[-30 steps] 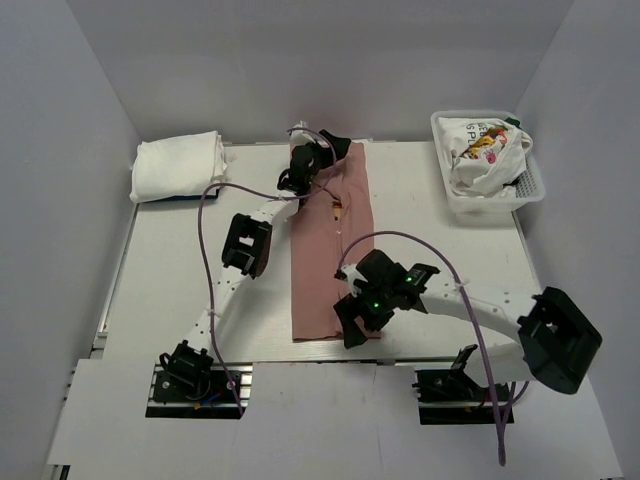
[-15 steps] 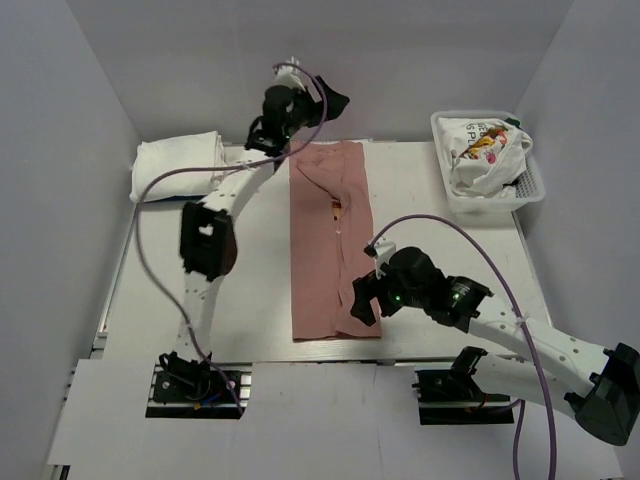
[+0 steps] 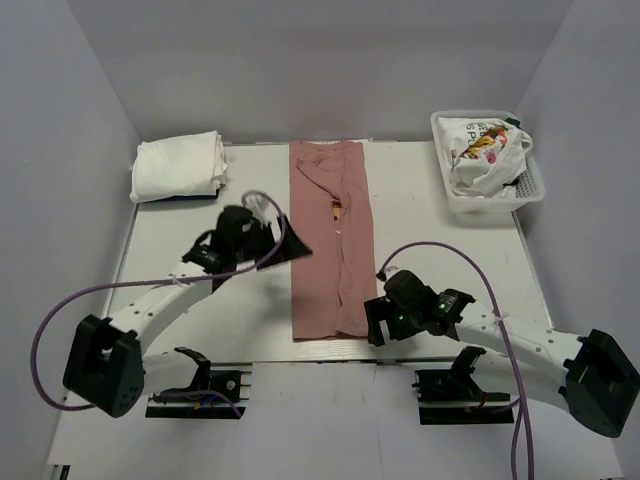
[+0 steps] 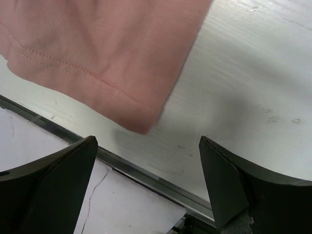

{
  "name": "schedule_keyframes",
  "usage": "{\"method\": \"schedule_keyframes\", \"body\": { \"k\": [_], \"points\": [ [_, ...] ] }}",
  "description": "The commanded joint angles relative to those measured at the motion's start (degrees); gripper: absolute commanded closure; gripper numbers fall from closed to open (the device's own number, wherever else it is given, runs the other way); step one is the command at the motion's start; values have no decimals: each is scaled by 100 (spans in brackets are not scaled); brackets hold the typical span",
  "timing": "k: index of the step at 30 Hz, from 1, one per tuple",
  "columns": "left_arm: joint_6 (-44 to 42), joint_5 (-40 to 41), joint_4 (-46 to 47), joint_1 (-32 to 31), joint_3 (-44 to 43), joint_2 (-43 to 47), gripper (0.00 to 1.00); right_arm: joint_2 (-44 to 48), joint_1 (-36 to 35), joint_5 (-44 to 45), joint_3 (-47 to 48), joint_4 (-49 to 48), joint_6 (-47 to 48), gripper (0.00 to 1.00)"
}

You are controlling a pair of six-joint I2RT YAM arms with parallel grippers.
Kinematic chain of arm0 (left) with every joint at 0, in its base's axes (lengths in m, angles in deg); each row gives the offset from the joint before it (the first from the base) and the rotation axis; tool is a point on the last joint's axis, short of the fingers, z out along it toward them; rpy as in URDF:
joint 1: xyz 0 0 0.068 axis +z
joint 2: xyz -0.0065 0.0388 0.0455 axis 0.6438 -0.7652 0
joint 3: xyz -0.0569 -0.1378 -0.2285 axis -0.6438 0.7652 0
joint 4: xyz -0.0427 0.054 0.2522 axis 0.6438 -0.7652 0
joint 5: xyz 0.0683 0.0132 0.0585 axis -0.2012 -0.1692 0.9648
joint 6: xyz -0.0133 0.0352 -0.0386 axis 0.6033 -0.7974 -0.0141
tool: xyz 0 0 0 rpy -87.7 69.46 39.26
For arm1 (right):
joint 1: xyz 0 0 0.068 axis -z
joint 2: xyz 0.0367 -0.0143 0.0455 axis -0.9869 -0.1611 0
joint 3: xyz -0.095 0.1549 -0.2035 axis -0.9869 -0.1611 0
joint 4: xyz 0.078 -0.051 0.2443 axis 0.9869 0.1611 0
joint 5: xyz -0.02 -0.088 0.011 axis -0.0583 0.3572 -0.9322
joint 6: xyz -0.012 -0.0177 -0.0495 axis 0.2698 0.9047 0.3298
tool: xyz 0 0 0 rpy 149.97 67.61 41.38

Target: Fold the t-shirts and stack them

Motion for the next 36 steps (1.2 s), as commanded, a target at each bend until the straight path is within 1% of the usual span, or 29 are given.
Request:
{"method": "schedule_keyframes", "body": {
  "k": [1, 2, 5, 7, 8, 10, 12, 13, 14, 15, 17, 18, 20, 21, 23, 24, 26, 27, 29, 30, 32, 34, 36],
  "points": [
    [102, -740, -1317, -245, 668, 76, 0, -171, 7, -284, -85, -484, -216, 10],
    [102, -874, -1317, -315, 966, 76, 0, -241, 7, -399, -129, -615, -199, 10],
    [102, -1051, -1614, -658, 1293, -222, 0, -347, 15, -523, -138, -801, -155, 10],
    [155, -1051, -1668, -851, 1443, -416, 0, -496, -11, -541, -112, -810, -111, 14],
    [216, -1051, -1668, -1018, 1565, -495, 0, -532, 7, -541, -103, -810, -128, 18],
    [216, -1051, -1590, -1177, 1636, -757, 0, -646, -2, -602, -112, -915, -137, 21],
    [278, -989, -1536, -1378, 1637, -969, 4, -742, 7, -629, -112, -1056, -120, 25],
    [278, -937, -1536, -1432, 1567, -1083, 8, -778, 7, -594, -112, -1047, -111, 28],
    [278, -850, -1536, -1537, 1488, -1276, 19, -821, -2, -567, -112, -1117, -93, 35],
    [217, -683, -1641, -1538, 1487, -1365, 26, -865, 15, -559, -112, -1135, -102, 39],
    [216, -463, -1790, -1599, 1330, -1506, 36, -927, 7, -541, -94, -1161, -120, 52],
    [164, -184, -1843, -1660, 1277, -1611, 41, -927, 16, -541, -94, -1144, -111, 62],
    [163, 108, -1896, -1730, 1163, -1699, 49, -927, 7, -532, -94, -1161, -128, 69],
    [111, 257, -1897, -1731, 1032, -1787, 61, -901, 16, -523, -103, -1144, -111, 74],
    [111, 407, -1949, -1784, 908, -1857, 74, -910, 7, -453, -86, -1135, -128, 78],
    [111, 504, -1949, -1784, 829, -1858, 82, -892, 16, -453, -51, -1135, -111, 81],
    [111, 776, -2089, -1784, 776, -1858, 88, -901, 7, -435, -33, -1135, -102, 83],
    [111, 864, -2090, -1784, 776, -1858, 100, -918, 7, -427, -33, -1161, -93, 84],
    [163, 970, -2090, -1784, 714, -1858, 100, -936, 16, -392, 2, -1179, -41, 96],
    [163, 971, -2029, -1784, 714, -1858, 100, -962, 33, -357, 11, -1144, -41, 100],
    [111, 770, -1871, -1784, 714, -1709, 100, -962, 15, -225, 151, -1152, 47, 100],
    [111, 769, -1730, -1784, 714, -1402, 100, -945, 16, 230, 274, -1074, 135, 100],
    [111, 961, -1730, -1784, 539, -1209, 100, -927, 16, 495, 625, -1038, 188, 100]
  ]
}}
